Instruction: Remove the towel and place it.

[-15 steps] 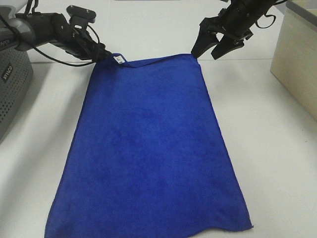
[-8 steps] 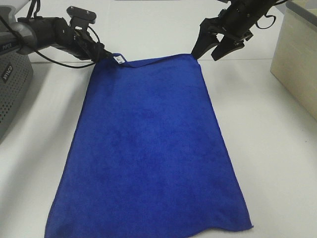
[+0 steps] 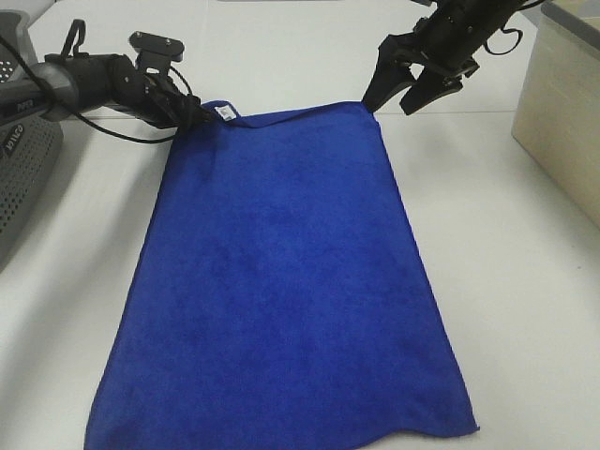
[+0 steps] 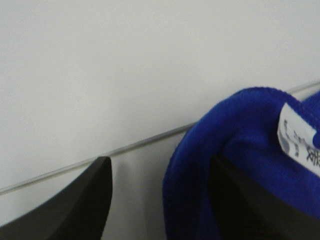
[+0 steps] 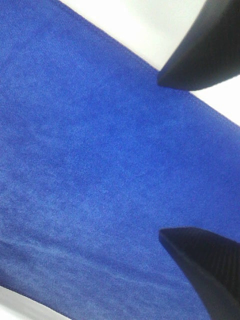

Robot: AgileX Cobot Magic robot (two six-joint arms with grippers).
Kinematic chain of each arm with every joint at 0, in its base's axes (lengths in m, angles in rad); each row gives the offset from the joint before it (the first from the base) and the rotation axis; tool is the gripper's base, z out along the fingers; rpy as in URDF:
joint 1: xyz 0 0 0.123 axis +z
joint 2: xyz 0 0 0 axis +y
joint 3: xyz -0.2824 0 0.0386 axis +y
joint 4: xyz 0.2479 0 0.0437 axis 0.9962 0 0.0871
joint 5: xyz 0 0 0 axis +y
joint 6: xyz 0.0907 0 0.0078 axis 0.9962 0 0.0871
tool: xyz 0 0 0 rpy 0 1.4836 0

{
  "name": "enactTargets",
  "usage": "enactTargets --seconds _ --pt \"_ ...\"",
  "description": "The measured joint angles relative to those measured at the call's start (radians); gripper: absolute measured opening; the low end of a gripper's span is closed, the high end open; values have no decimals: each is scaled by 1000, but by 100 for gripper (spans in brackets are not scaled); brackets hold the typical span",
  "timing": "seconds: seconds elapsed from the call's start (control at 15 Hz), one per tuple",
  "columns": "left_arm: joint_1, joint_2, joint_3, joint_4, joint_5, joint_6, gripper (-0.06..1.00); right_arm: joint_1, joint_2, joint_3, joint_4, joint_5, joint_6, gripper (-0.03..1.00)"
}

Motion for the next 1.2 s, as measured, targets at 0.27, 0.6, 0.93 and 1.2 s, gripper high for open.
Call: enactTargets --seconds 0.27,0.6,0.93,1.2 --pt "18 0 0 15 -32 -236 55 0 0 0 0 3 0 75" --pt "49 -31 -9 24 93 -319 55 0 -10 -1 -5 4 4 75" --pt "49 -120 -147 28 417 -289 56 0 -100 -2 -29 5 59 75" --pt "49 -203 -283 45 757 -286 66 0 -188 -2 -121 7 182 75"
